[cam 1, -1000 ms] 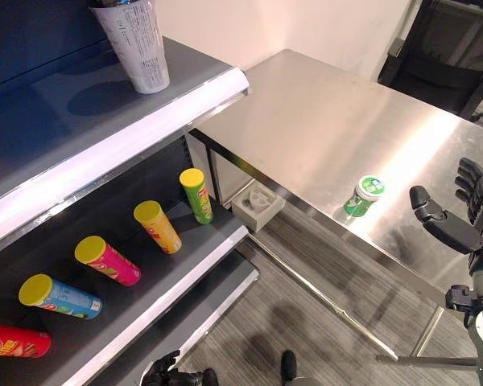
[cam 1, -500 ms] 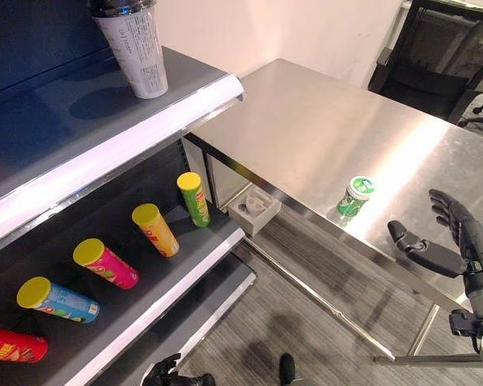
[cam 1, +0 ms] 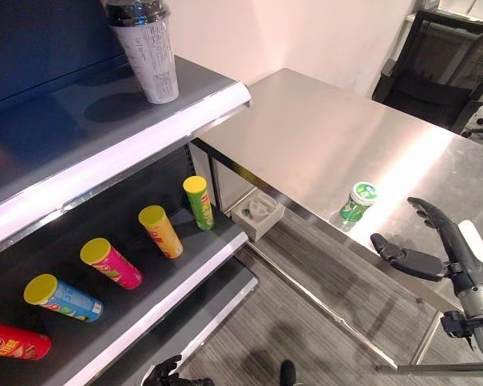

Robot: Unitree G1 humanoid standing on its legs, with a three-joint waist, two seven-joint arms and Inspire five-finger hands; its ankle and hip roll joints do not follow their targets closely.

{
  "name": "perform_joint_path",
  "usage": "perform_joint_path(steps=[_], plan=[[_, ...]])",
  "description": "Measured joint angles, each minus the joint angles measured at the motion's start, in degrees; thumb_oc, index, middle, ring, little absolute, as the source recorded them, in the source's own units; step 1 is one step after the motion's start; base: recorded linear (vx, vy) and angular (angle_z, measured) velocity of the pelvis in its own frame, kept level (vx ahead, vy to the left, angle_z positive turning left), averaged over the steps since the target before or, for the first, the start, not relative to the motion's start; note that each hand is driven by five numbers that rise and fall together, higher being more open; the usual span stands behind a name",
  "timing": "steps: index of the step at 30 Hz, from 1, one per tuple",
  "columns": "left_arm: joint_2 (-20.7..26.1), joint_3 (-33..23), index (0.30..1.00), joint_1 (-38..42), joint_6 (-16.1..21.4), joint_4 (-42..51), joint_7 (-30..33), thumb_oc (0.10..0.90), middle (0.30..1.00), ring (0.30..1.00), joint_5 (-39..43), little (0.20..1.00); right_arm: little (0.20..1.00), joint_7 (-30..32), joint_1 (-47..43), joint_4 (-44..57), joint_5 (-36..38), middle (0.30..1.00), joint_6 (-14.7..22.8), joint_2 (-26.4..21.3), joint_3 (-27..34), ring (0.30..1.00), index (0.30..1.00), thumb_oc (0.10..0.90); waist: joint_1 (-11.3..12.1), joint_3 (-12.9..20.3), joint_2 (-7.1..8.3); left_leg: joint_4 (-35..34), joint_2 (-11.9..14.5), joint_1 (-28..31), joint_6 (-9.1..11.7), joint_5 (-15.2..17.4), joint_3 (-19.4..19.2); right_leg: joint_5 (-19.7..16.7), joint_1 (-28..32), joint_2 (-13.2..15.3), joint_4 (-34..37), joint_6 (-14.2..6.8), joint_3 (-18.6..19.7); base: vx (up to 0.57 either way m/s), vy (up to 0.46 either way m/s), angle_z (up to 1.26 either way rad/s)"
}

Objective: Put the goods on the table back onto the shelves and tidy them up.

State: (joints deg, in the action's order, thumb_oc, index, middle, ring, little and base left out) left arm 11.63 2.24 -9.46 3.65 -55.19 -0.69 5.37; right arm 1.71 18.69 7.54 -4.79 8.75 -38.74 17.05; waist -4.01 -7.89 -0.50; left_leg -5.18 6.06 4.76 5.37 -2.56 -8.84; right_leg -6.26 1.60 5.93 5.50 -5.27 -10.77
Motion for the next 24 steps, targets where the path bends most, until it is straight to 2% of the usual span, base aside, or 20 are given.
perform_joint_path(steps=[6,9,24], plan=[[0.41,-0.01,0.9,-1.0,-0.02,0.0,0.06,0.8,0.9,0.9,0.02,0.9,0.9,2.37,-2.09,-9.07,-1.7,0.9,-1.78,0.01,-1.54,0.9,0.9,0.8,0.47,0.24,0.39,-0.23,-0.16,-0.07,-0.06,0.07,1.69,0.51,1.17,0.26,0.01,-0.61,-1.6,0.03,0.001,0.13],[0.66,-0.05,0.9,-1.3,-0.02,0.05,0.12,0.8,0.9,0.9,0.05,0.9,0.9,3.93,-2.86,-11.61,-3.46,0.9,-2.04,-0.01,-1.84,0.9,0.9,0.8,1.67,0.51,0.63,-0.25,-0.18,-0.27,-0.16,0.15,1.98,0.59,1.33,0.29,0.01,-0.68,-1.8,0.03,-0.005,0.09],[0.99,-0.06,0.9,-1.35,-0.06,0.02,0.16,0.8,0.9,0.9,0.12,0.9,0.9,7.26,-6.66,-13.99,-3.61,0.9,-3.33,0.18,-3.41,0.9,0.9,0.8,2.55,0.81,0.17,-0.13,-0.25,-0.59,-0.08,0.02,3.13,0.89,1.66,0.38,0.01,-0.6,-3.12,0.01,-0.003,0.04]])
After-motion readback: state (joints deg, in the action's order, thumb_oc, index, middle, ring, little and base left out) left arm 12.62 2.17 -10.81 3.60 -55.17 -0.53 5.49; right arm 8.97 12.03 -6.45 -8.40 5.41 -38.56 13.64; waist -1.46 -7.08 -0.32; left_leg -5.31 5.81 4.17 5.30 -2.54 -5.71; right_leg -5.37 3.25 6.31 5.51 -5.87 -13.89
